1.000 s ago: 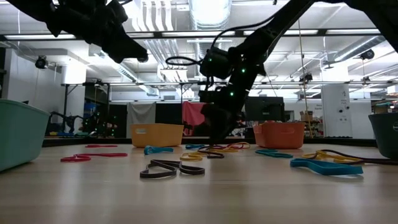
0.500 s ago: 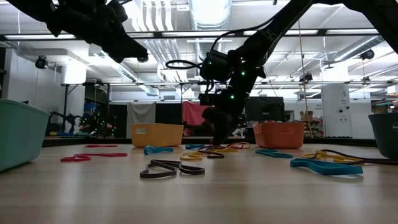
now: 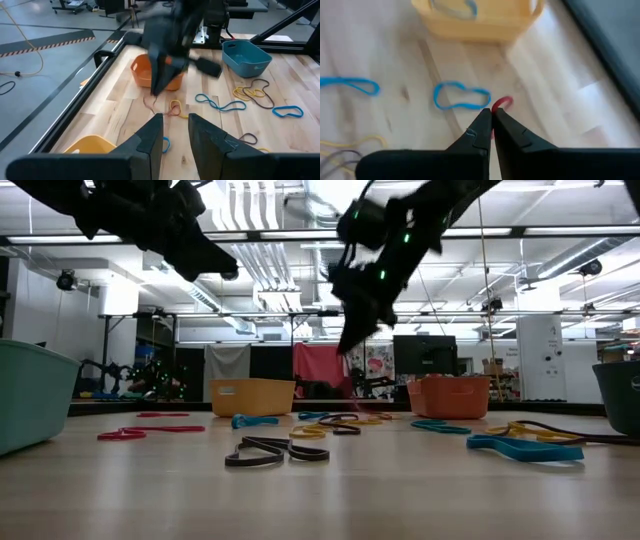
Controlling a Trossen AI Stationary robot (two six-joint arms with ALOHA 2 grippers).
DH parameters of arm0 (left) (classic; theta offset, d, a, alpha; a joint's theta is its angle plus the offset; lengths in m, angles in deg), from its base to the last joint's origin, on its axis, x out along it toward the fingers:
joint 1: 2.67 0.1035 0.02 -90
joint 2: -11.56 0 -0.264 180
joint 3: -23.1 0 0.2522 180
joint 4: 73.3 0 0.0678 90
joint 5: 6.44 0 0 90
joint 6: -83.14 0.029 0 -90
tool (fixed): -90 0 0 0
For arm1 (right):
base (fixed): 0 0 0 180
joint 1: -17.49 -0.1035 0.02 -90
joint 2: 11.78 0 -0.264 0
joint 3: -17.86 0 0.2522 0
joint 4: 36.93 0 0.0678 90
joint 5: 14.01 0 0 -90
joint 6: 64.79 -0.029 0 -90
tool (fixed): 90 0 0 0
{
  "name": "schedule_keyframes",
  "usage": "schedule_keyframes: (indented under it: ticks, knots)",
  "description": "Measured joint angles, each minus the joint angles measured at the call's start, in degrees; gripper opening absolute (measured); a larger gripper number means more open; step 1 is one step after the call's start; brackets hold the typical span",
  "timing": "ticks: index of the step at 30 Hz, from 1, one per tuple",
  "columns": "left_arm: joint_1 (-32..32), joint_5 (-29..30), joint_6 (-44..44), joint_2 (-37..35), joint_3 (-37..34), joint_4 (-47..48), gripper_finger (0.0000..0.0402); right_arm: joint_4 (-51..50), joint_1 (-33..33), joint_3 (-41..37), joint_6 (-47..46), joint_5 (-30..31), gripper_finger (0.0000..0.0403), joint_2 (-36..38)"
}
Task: Sort rubber bands into baskets
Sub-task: Put the red rubber band into the orange bin
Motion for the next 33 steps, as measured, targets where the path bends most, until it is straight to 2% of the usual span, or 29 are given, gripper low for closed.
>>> schedule_keyframes:
  ticks: [4, 11, 19, 24, 33]
  knots:
    - [-0.02, 0.00, -0.46, 0.00, 0.00, 0.01, 0.0076, -1.54, -0.32, -0.14, 0.96, 2.13, 0.0009, 6.14]
    - [0.00, 0.01, -0.47, 0.61, -0.04, 0.05, 0.0076, -9.72, -0.73, -0.44, 0.27, 14.12, 0.0009, 15.23]
    - [-0.02, 0.00, -0.46, 0.72, -0.04, -0.18, 0.0076, -19.39, -0.71, -0.78, -4.67, 22.79, 0.0009, 20.99]
    - [-0.02, 0.00, -0.46, 0.81, -0.04, -0.64, 0.0076, -25.70, -0.69, -1.90, -9.55, 23.65, 0.0009, 21.92]
    - [0.00, 0.02, -0.44, 0.83, -0.04, -1.65, 0.0076, -26.47, -0.69, -6.59, -13.47, 24.23, 0.0009, 21.39]
